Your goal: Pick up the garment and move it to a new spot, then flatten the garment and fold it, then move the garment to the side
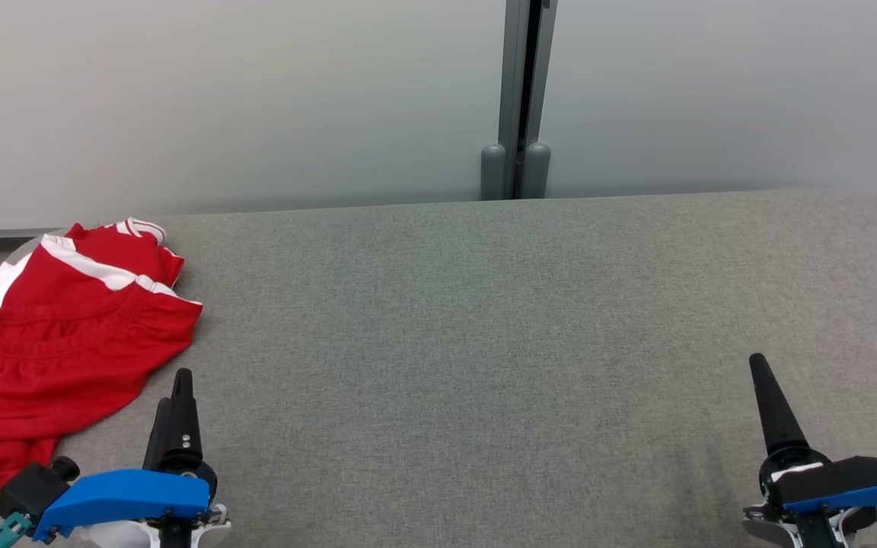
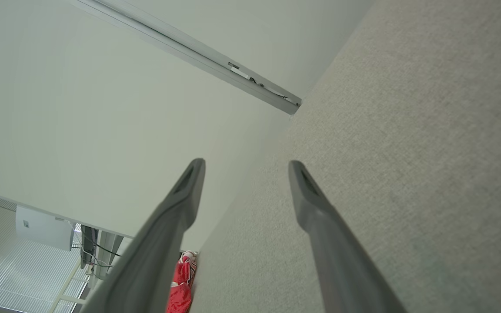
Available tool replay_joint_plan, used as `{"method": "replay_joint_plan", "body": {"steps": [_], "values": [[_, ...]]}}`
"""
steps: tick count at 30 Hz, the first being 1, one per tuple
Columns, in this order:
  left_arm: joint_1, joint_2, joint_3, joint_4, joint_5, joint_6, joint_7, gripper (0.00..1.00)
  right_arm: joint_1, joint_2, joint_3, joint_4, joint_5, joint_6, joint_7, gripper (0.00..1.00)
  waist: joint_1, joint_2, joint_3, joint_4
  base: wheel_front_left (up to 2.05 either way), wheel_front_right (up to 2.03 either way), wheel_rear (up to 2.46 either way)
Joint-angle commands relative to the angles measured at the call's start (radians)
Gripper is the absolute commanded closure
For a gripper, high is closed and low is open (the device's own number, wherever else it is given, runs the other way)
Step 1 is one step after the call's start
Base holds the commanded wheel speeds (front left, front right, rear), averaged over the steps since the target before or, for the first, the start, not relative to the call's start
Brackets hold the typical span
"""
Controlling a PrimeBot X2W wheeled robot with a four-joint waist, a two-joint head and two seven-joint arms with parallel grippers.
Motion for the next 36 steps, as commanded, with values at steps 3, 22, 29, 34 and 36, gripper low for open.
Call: {"method": "replay_joint_plan", "body": {"steps": [3, 22, 29, 34, 36], "values": [[-0.030, 0.006, -0.005, -0.006, 0.070, 0.000, -0.016, 0.00, -0.013, -0.015, 0.012, -0.014, -0.066, 0.002, -0.016, 0.00, 0.0000, 0.0000, -0.001, 0.001, 0.00, 0.00, 0.00], [-0.002, 0.004, -0.035, 0.039, 0.358, 0.011, -0.080, 0.00, 0.000, -0.022, 0.043, 0.033, -0.365, 0.002, -0.081, 0.00, 0.0000, 0.0000, -0.011, 0.004, 0.00, 0.00, 0.00], [0.010, 0.003, -0.044, 0.045, 0.443, 0.017, -0.101, 0.00, 0.015, -0.019, 0.046, 0.033, -0.463, 0.002, -0.103, 0.00, 0.0000, 0.0000, -0.010, 0.004, 0.00, 0.00, 0.00], [0.010, 0.002, -0.051, 0.053, 0.500, 0.020, -0.115, 0.00, 0.023, -0.018, 0.046, 0.033, -0.525, 0.002, -0.116, 0.00, 0.0000, 0.0000, -0.009, 0.005, 0.00, 0.00, 0.00], [0.009, 0.001, -0.053, 0.057, 0.522, 0.020, -0.120, 0.00, 0.023, -0.018, 0.047, 0.034, -0.546, 0.003, -0.122, 0.00, 0.0000, 0.0000, -0.008, 0.005, 0.00, 0.00, 0.00]]}}
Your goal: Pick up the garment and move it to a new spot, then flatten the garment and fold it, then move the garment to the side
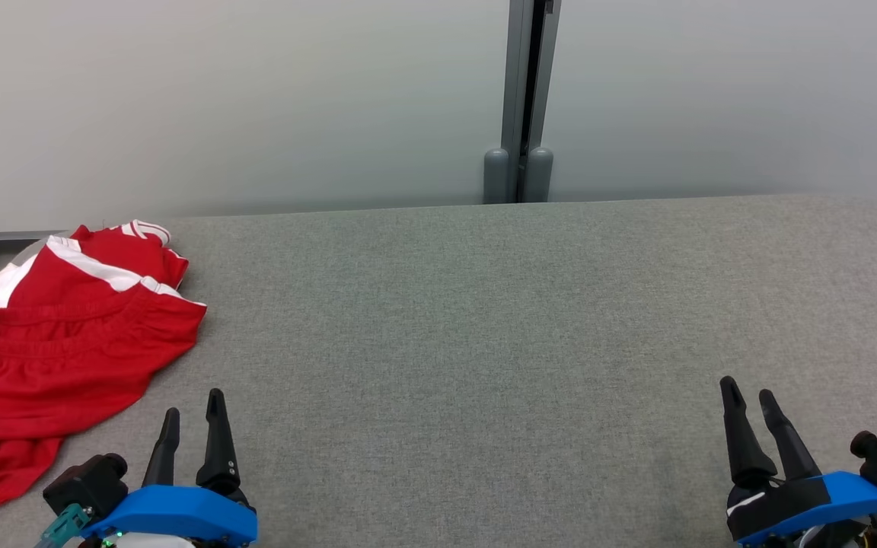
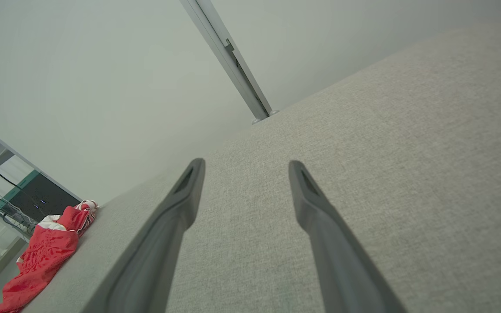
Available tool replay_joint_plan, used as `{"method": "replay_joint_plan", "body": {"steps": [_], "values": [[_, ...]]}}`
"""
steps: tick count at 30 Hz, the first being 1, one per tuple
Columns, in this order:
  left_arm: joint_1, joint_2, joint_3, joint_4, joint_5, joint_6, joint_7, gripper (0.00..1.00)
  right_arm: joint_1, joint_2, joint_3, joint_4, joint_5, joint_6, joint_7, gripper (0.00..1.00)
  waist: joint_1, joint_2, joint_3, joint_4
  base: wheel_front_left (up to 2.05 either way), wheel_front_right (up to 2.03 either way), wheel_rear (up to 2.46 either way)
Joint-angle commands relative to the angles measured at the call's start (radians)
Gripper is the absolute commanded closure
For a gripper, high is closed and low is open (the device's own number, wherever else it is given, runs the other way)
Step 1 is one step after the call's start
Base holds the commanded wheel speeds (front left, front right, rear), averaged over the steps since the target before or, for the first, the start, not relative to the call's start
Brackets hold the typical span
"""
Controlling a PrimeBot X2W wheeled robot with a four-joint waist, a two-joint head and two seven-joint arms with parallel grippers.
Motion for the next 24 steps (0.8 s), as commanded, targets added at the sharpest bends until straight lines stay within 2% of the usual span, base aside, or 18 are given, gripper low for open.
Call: {"method": "replay_joint_plan", "body": {"steps": [1, 24], "values": [[-0.009, 0.002, -0.006, -0.003, 0.028, 0.003, -0.009, 0.00, 0.004, -0.004, 0.002, -0.006, -0.029, 0.002, -0.009, 0.00, 0.0000, -0.0001, 0.001, 0.000, 0.00, 0.00, 0.00], [0.005, 0.007, -0.038, 0.029, 0.285, 0.031, -0.065, 0.00, 0.010, 0.013, -0.014, 0.020, -0.326, 0.002, -0.066, 0.00, 0.0000, -0.0001, 0.003, 0.005, 0.00, 0.00, 0.00]]}}
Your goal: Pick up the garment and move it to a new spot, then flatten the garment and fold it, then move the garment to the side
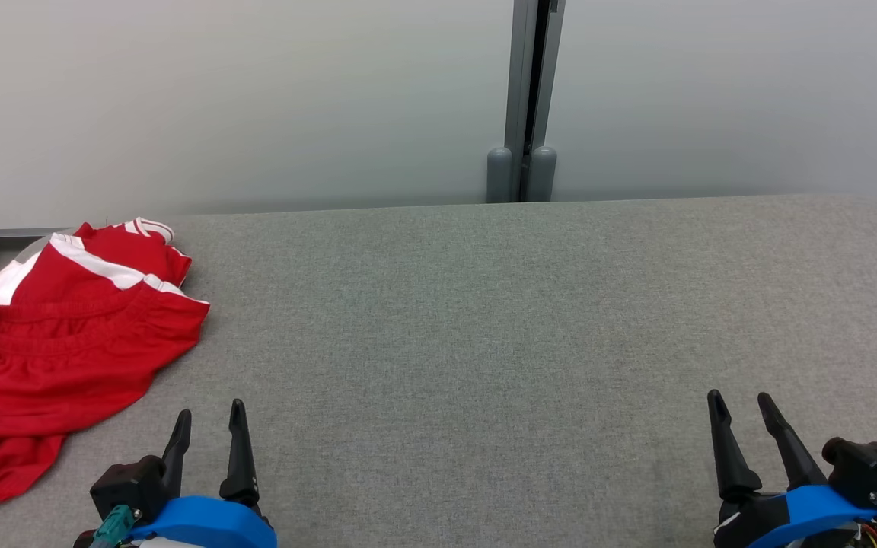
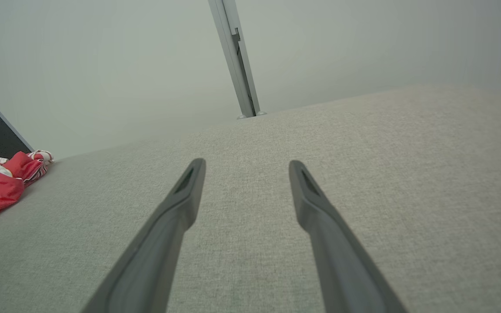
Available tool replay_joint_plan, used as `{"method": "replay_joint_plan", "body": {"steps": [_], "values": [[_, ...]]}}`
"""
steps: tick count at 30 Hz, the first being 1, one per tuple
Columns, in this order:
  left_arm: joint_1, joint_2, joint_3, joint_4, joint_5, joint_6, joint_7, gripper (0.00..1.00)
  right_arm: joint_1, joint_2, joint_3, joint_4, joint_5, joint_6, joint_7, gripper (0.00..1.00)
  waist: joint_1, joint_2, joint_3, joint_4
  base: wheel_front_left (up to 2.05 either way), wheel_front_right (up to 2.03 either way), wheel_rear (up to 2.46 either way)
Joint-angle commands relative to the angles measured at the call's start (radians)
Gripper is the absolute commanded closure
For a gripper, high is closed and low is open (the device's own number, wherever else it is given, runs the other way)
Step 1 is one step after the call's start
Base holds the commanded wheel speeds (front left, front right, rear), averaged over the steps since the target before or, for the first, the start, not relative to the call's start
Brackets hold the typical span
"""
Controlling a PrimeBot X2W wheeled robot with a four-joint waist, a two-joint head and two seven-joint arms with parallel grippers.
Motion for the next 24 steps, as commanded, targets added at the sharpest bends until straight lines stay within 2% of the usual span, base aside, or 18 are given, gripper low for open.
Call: {"method": "replay_joint_plan", "body": {"steps": [1, 24], "values": [[-0.003, 0.006, -0.007, 0.000, 0.027, 0.006, -0.010, 0.00, -0.001, 0.001, -0.004, -0.001, -0.028, 0.002, -0.010, 0.00, 0.0000, 0.0000, 0.000, 0.000, 0.00, 0.00, 0.00], [0.023, 0.005, -0.015, 0.029, 0.204, 0.031, -0.056, 0.00, -0.008, 0.027, -0.037, 0.053, -0.246, 0.002, -0.056, 0.00, 0.0000, 0.0000, -0.004, 0.003, 0.00, 0.00, 0.00]]}}
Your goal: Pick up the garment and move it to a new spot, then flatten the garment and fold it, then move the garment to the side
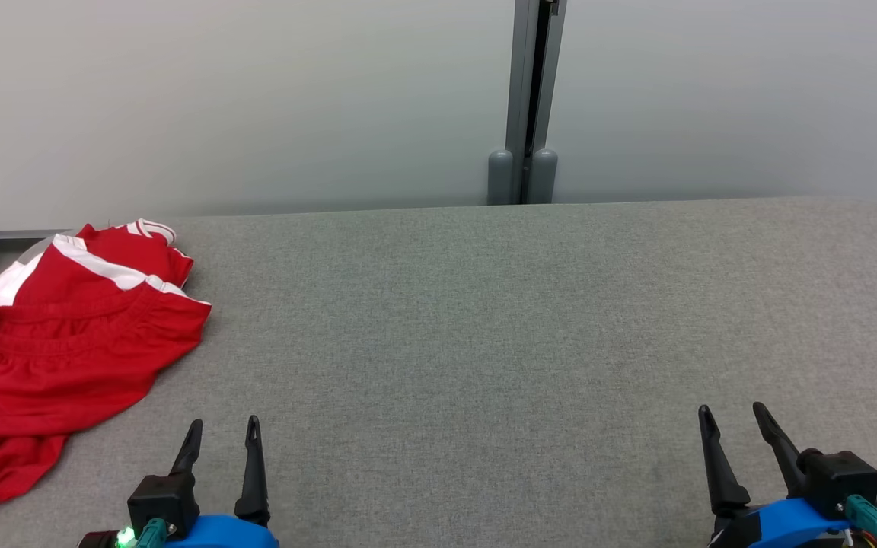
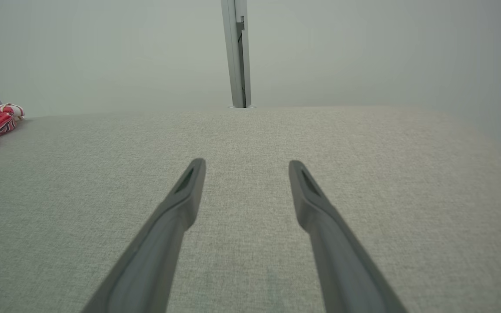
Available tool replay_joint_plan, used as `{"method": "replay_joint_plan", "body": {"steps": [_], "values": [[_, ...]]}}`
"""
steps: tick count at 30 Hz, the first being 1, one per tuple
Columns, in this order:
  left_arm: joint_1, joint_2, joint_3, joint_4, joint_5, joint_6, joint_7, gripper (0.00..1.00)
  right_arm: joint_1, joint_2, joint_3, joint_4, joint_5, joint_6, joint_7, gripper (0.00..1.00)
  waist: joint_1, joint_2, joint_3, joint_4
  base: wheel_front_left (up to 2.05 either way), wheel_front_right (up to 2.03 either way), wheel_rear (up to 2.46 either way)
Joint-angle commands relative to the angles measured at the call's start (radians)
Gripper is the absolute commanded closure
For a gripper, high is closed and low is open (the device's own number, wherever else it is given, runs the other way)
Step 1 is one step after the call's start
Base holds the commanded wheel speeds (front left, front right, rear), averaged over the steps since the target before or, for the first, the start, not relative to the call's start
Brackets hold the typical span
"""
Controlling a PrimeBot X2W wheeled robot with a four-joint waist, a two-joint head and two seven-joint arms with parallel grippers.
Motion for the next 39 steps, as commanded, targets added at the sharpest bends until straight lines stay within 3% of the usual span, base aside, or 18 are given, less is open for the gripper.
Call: {"method": "replay_joint_plan", "body": {"steps": [1, 12, 19, 23, 34, 39], "values": [[0.009, 0.001, 0.003, -0.001, 0.020, 0.006, -0.010, 0.00, -0.003, 0.003, -0.007, -0.002, -0.019, 0.000, -0.011, 0.00, 0.0000, 0.0000, 0.000, 0.001, 0.00, 0.00, 0.00], [0.017, -0.004, -0.001, 0.007, 0.068, 0.016, -0.027, 0.00, 0.007, 0.013, -0.019, 0.008, -0.088, 0.000, -0.028, 0.00, 0.0000, 0.0000, 0.005, 0.008, 0.00, 0.00, 0.00], [0.009, -0.005, 0.011, -0.001, 0.037, 0.027, -0.027, 0.00, 0.004, 0.016, 0.028, -0.007, -0.040, 0.000, -0.028, 0.00, 0.0000, 0.0000, 0.015, 0.046, 0.00, 0.00, 0.00], [0.013, -0.005, 0.014, -0.001, 0.021, 0.034, -0.027, 0.00, -0.004, 0.005, 0.065, -0.010, -0.026, 0.000, -0.028, 0.00, 0.0000, 0.0000, 0.024, 0.102, 0.00, 0.00, 0.00], [0.037, -0.006, 0.086, -0.001, 0.010, 0.055, -0.027, 0.00, -0.041, 0.000, 0.158, -0.008, -0.007, 0.000, -0.028, 0.00, 0.0000, 0.0000, 0.056, 0.339, 0.00, 0.00, 0.00], [0.071, -0.002, 0.143, -0.007, 0.015, 0.047, -0.027, 0.00, -0.063, 0.001, 0.217, 0.006, -0.001, 0.000, -0.028, 0.00, 0.0000, 0.0000, 0.060, 0.398, 0.00, 0.00, 0.00]]}}
